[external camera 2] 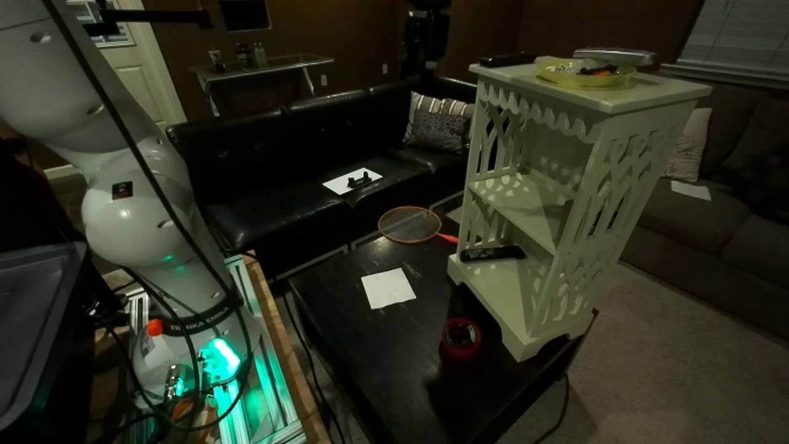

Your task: Move the yellow plate to the second shelf

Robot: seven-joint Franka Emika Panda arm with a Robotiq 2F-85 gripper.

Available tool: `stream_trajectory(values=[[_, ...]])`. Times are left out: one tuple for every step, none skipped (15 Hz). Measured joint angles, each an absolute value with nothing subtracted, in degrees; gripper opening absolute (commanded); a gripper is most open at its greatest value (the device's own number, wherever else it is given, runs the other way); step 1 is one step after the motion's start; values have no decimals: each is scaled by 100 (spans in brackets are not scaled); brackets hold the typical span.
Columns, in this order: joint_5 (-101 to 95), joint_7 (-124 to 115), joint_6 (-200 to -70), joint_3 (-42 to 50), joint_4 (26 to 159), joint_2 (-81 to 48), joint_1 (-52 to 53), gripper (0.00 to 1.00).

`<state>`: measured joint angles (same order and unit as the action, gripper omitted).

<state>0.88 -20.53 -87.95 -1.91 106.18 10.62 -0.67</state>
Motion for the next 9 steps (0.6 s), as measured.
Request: stream_trajectory(values=[[200, -2154, -8649, -94, 10413, 988, -132, 100], [301, -2303, -8552, -14, 10221, 910, -188, 100], [406, -2487, -8499, 49, 10040, 825, -235, 100], [509, -2700, -8493, 96, 9883, 739, -271, 100], [616, -2935, -8494, 124, 9736, 651, -300, 100], [732, -3171, -8509, 150, 9610, 560, -315, 100], [871, -3410, -8528, 175, 9494, 462, -329, 100], [1005, -3617, -8601, 199, 9410, 375, -346, 100], [1095, -3743, -8681, 222, 9359, 298, -356, 100]])
